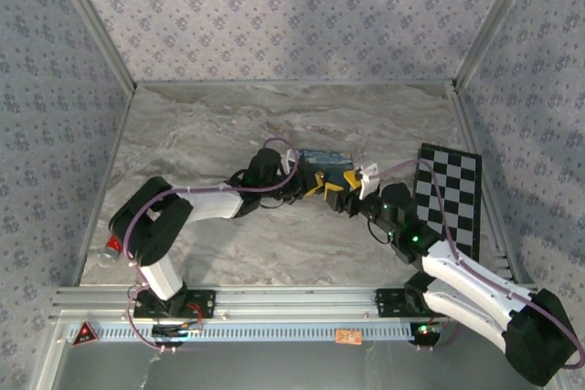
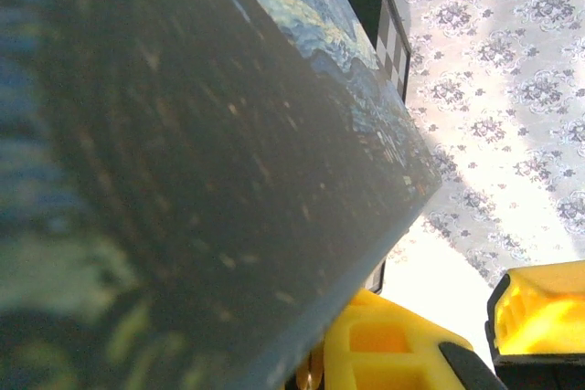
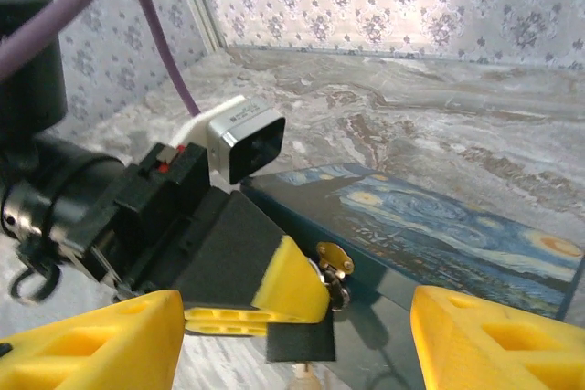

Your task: Unlock a padlock with a key

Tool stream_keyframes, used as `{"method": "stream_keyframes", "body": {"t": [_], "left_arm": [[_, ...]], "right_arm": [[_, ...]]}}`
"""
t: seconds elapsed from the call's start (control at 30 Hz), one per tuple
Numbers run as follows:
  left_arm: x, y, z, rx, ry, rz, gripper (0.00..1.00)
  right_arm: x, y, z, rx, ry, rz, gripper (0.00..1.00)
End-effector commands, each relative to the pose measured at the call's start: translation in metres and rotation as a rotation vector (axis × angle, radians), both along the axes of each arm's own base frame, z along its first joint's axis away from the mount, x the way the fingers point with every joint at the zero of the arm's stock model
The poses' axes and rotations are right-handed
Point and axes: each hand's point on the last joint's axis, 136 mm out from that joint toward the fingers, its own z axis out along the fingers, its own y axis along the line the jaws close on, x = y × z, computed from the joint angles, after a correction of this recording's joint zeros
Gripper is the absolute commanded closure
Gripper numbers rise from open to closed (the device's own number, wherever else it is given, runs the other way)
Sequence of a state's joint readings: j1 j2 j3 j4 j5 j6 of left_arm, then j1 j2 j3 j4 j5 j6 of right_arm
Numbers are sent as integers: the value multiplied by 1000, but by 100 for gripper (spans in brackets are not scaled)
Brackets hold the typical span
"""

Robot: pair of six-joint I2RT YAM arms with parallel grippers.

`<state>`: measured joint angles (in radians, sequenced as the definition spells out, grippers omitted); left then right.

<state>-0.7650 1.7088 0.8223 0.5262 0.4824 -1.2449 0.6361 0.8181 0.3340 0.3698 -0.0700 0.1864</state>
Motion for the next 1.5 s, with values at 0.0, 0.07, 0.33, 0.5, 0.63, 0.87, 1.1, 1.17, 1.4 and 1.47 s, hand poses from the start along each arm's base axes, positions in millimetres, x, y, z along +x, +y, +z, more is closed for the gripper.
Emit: {"method": "stream_keyframes", "body": {"t": [0.0, 0.07, 0.33, 0.5, 0.63, 0.87, 1.1, 1.17, 1.4, 1.47], "left_arm": [[8, -3, 29, -49, -55, -13, 100], [9, -2, 27, -39, -44, -7, 100], [12, -4, 27, -35, -17, 4, 100], [12, -4, 27, -28, -5, 4, 100], [12, -4, 25, -26, -1, 2, 100], [12, -6, 24, -51, 13, -4, 100], [14, -6, 21, -39, 22, -8, 100], [15, -5, 19, -37, 26, -2, 100], [18, -3, 16, -30, 34, 0, 100], [18, -3, 16, -33, 39, -2, 100]], "right_arm": [[-4, -2, -2, -135, -107, 7, 32], [-6, -2, -4, -174, -138, -8, 32], [-4, -8, -31, -223, -180, -74, 35], [-7, 5, -45, -285, -202, -39, 37], [-8, 11, -48, -322, -220, -30, 37], [0, 15, -48, -384, -239, -45, 38], [4, 15, -49, -404, -248, -62, 38], [4, 14, -49, -405, -247, -68, 38], [-1, 6, -46, -371, -246, -87, 39], [-3, 3, -47, -363, -243, -94, 39]]}}
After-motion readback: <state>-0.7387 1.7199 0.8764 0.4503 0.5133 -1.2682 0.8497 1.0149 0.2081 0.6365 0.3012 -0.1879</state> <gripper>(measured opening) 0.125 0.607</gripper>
